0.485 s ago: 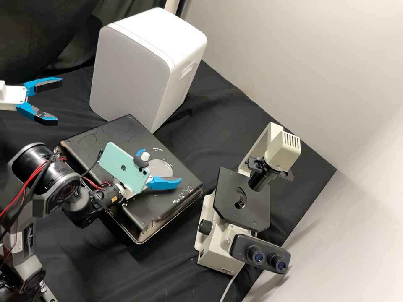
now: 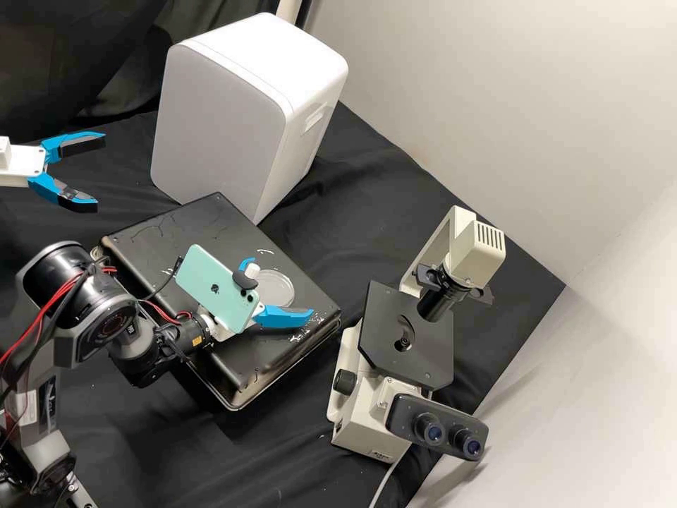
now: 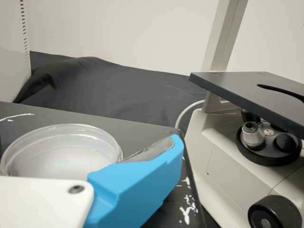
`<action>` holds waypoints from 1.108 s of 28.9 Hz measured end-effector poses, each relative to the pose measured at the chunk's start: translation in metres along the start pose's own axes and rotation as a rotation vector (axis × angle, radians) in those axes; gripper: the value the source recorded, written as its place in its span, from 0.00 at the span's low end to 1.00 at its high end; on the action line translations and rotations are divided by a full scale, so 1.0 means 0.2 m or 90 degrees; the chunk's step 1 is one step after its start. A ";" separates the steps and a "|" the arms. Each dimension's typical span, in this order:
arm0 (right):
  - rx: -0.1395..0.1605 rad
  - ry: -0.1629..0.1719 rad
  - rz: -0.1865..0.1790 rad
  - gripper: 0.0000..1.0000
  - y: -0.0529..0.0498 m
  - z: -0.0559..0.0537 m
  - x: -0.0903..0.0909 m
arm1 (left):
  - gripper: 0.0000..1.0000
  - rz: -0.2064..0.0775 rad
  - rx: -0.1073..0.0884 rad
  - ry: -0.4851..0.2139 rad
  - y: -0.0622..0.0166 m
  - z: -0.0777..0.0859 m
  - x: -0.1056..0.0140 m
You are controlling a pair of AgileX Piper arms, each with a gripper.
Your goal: Place the petri dish on the microscope
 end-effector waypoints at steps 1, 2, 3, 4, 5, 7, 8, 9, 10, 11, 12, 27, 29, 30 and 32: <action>0.000 0.000 -0.001 1.00 0.00 0.00 0.01 | 1.00 0.000 0.000 0.000 0.000 0.00 0.00; 0.003 0.000 0.000 1.00 0.00 0.00 0.02 | 1.00 0.000 0.000 0.000 0.000 0.00 0.00; 0.004 -0.002 -0.002 1.00 -0.01 0.01 0.02 | 1.00 0.000 0.000 0.000 0.000 0.00 0.00; 0.004 0.000 0.000 1.00 -0.01 0.01 0.02 | 1.00 0.000 0.000 0.000 0.000 0.00 0.00; 0.004 0.000 0.001 1.00 -0.01 0.01 0.02 | 1.00 0.000 0.000 0.000 0.000 0.00 0.00; 0.004 0.001 0.001 1.00 -0.01 0.01 0.03 | 1.00 0.000 0.000 0.000 0.000 0.00 0.00; 0.004 0.001 0.001 1.00 -0.01 0.01 0.03 | 1.00 0.000 0.000 0.000 0.000 0.00 0.00; 0.003 0.002 0.002 1.00 -0.01 0.01 0.03 | 1.00 0.000 0.000 0.000 0.000 0.00 0.00; 0.005 0.002 0.001 1.00 -0.01 0.01 0.03 | 1.00 0.000 0.000 0.000 0.000 0.00 0.00; 0.016 0.003 0.000 1.00 -0.01 0.01 0.03 | 1.00 0.000 0.000 0.000 0.000 0.00 0.00; 0.025 0.003 0.000 1.00 -0.01 0.01 0.03 | 1.00 0.000 0.000 0.000 0.000 0.00 0.00; 0.059 0.021 -0.023 0.00 -0.02 0.00 0.03 | 1.00 0.000 0.000 0.001 0.000 0.00 0.00; 0.063 0.024 -0.025 0.00 -0.02 0.01 0.03 | 1.00 0.000 0.000 0.001 0.000 0.00 0.00; 0.066 0.023 -0.025 0.00 -0.01 0.01 0.03 | 1.00 0.001 0.000 0.002 0.001 0.00 0.00; 0.072 0.020 -0.023 0.00 -0.01 0.01 0.03 | 1.00 0.001 -0.001 0.002 0.001 0.00 0.00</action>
